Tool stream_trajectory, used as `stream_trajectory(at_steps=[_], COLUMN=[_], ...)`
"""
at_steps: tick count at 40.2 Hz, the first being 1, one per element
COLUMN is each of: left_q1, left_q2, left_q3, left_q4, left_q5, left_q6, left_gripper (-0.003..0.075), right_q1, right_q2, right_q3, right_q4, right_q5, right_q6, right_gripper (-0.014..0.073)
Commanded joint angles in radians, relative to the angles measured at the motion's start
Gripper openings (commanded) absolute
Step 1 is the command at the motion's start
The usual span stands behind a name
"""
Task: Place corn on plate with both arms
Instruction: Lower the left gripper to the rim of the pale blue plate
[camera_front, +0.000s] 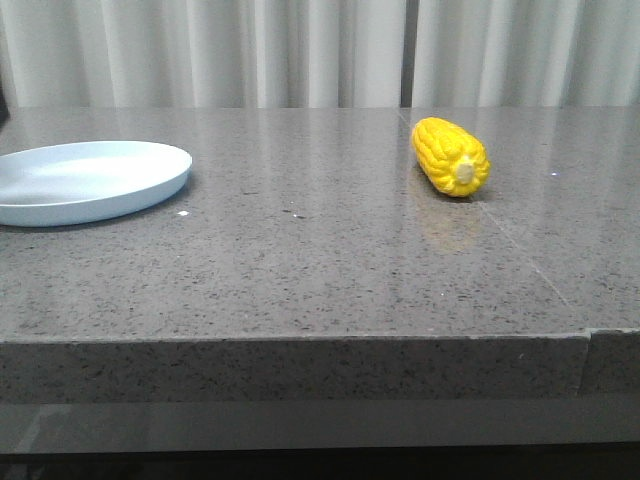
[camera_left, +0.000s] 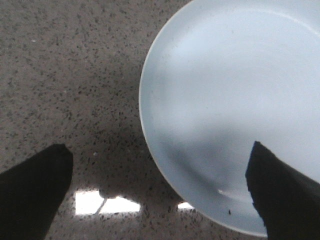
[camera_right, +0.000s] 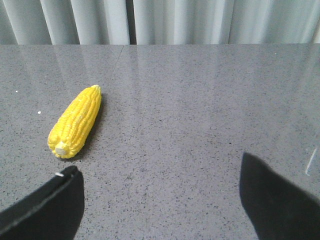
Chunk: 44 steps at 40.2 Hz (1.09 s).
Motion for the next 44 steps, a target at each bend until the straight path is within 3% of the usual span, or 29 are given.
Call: stream_trajectory(at_steps=[1, 8, 12, 35, 44], left_q1=[-0.005, -0.005, -0.005, -0.005, -0.033], left_q2=[0.038, 0.12, 0.133, 0.133, 0.106], left_q3=[-0.061, -0.078, -0.078, -0.079, -0.154], left_q4=[-0.012, -0.03, -0.036, -0.057, -0.071], left_q5=[-0.02, -0.013, -0.006, -0.003, 0.035], left_q6=[-0.001, -0.001, -0.001, 0.001, 0.001], left_gripper=[0.0671, 0.0666, 0.0615, -0.002, -0.002], right_q1=[-0.006, -0.006, -0.006, -0.006, -0.006], right_q2=[0.012, 0.012, 0.012, 0.012, 0.012], right_q3=[-0.04, -0.04, -0.04, -0.04, -0.04], right_q4=[-0.002, -0.002, -0.002, -0.002, -0.002], right_q5=[-0.074, -0.074, -0.074, -0.074, -0.074], right_q6=[-0.011, -0.011, -0.011, -0.011, -0.011], right_gripper=[0.0652, 0.0652, 0.0652, 0.0652, 0.0652])
